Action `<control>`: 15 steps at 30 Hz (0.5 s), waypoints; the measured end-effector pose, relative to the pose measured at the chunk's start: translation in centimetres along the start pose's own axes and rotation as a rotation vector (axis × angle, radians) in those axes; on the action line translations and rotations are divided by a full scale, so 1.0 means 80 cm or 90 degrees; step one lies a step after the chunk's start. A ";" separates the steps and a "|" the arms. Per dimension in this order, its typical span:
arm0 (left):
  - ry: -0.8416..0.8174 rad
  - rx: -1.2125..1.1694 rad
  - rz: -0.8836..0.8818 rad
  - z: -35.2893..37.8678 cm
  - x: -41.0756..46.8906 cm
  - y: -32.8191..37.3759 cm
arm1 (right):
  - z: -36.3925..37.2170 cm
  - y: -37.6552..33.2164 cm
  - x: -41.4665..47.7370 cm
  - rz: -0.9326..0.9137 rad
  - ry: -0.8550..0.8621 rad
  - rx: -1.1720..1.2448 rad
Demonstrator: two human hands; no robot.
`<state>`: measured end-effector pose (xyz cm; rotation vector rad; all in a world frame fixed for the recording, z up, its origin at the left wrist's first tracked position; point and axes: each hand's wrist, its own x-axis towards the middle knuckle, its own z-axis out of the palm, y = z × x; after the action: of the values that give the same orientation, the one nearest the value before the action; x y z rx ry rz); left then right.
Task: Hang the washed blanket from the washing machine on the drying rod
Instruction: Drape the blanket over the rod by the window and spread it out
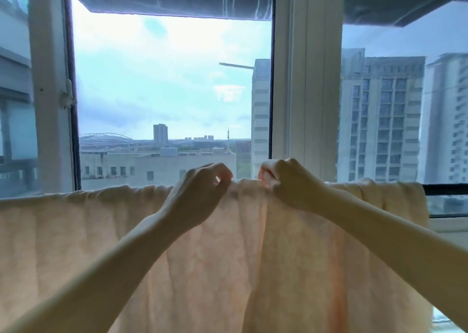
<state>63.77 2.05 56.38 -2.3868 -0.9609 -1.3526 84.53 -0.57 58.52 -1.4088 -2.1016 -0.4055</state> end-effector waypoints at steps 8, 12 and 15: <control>-0.019 -0.015 -0.020 0.049 0.017 0.045 | -0.033 0.049 -0.066 0.137 0.053 -0.051; -0.155 -0.055 -0.052 0.036 0.034 0.042 | -0.040 0.067 -0.079 0.117 0.046 -0.043; -0.215 -0.132 -0.059 0.027 0.037 0.044 | -0.043 0.080 -0.076 0.073 0.046 0.022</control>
<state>68.58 1.71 58.07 -2.8256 -1.0707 -1.1484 93.08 -4.39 57.11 -1.4639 -1.9506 -0.3675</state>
